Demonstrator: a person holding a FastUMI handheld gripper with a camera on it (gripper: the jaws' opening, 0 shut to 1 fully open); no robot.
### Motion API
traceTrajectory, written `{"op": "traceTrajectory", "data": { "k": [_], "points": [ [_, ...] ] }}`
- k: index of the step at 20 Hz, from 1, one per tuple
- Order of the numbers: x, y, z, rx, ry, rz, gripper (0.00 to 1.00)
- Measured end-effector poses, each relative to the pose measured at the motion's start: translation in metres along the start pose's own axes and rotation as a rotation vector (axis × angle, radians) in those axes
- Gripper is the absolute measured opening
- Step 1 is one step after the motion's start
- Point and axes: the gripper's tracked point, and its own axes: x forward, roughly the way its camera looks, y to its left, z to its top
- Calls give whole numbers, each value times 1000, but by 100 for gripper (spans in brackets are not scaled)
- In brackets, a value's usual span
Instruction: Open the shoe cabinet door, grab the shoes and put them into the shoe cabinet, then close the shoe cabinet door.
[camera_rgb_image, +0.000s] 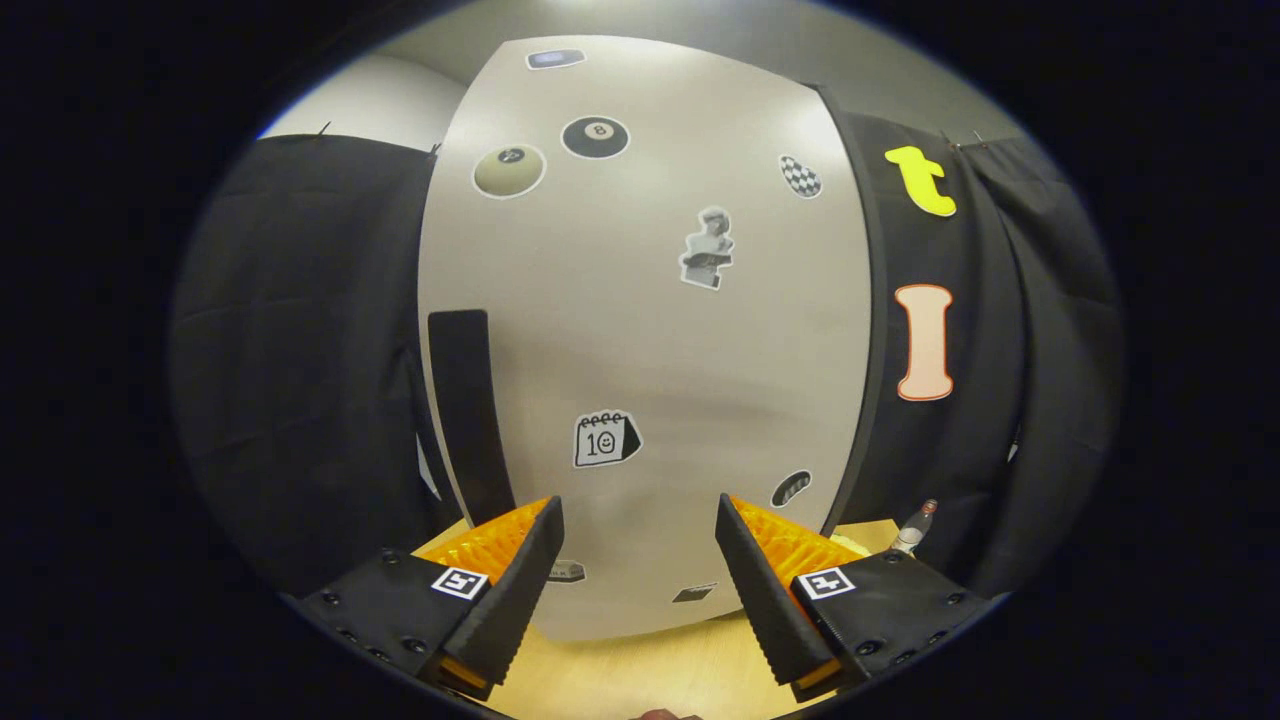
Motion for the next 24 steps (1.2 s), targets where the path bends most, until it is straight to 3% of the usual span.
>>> {"op": "traceTrajectory", "data": {
  "k": [4, 9, 18, 24],
  "points": [
    [5, -4, 7, 18, -39, 76, 96],
    [0, -26, 10, 12, -75, 75, 96],
    [-65, -60, 36, 27, -158, -153, 96],
    [-99, -32, 32, 41, -168, -213, 96]
  ]
}}
